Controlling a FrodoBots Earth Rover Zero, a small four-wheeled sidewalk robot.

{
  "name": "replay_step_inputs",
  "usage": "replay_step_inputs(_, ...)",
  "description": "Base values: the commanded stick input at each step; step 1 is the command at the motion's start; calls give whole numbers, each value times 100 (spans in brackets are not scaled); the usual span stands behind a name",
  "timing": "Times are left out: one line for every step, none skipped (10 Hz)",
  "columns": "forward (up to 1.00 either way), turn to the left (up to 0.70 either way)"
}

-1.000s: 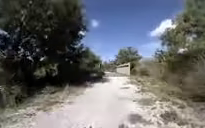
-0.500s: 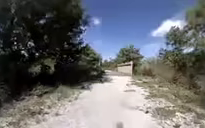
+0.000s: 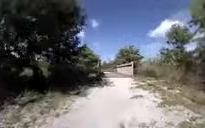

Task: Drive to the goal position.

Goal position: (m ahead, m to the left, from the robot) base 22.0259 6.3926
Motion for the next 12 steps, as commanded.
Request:
replay_step_inputs(84, -20)
replay_step_inputs(84, 0)
replay_step_inputs(84, 0)
replay_step_inputs(84, 0)
replay_step_inputs(84, 0)
replay_step_inputs(84, 0)
replay_step_inputs(84, 0)
replay_step_inputs(84, 0)
replay_step_inputs(84, 0)
replay_step_inputs(84, 0)
replay_step_inputs(84, 0)
replay_step_inputs(84, 0)
